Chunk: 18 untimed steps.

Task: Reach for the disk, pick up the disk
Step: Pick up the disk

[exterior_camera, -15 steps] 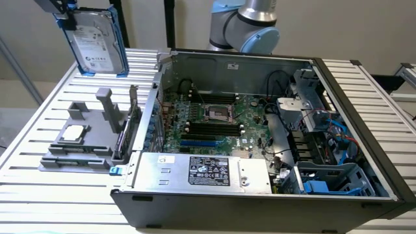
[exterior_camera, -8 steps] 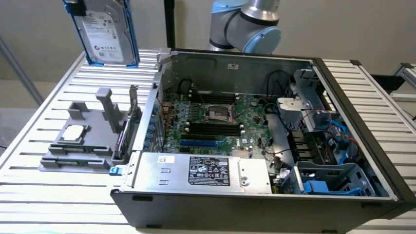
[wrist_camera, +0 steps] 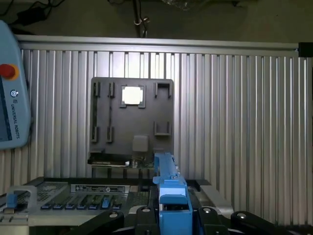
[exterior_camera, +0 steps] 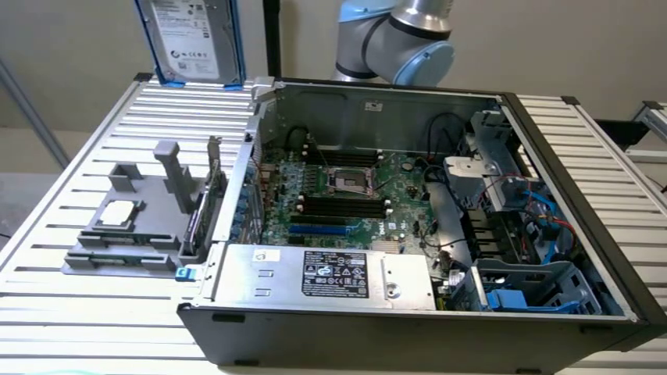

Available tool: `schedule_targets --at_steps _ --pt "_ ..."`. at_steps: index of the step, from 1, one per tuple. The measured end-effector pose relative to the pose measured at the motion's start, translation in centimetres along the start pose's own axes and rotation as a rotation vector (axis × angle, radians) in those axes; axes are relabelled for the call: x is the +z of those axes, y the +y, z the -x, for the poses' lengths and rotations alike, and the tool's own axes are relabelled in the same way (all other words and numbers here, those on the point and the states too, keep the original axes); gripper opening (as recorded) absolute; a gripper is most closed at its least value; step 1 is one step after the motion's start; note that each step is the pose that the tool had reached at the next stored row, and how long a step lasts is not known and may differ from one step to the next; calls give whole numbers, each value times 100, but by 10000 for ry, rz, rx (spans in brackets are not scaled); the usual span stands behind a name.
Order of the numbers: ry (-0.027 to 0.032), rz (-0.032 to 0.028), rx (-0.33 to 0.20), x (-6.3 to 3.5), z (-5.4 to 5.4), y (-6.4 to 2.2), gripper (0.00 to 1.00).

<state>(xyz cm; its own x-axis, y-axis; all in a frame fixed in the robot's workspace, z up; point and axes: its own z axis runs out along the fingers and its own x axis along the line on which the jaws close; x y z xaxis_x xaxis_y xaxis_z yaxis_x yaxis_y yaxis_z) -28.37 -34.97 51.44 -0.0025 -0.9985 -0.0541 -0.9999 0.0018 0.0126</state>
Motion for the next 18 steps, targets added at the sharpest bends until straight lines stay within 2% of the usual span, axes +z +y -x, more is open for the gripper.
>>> schedule_targets --at_steps 3,6,11,18 --pt "-52 3 -1 -103 -11 -134 33" --pt "-136 3 -2 -161 -24 -270 33" --pt "-242 4 -3 -180 -58 -498 33" --pt "-320 5 -4 -187 -117 -814 33"
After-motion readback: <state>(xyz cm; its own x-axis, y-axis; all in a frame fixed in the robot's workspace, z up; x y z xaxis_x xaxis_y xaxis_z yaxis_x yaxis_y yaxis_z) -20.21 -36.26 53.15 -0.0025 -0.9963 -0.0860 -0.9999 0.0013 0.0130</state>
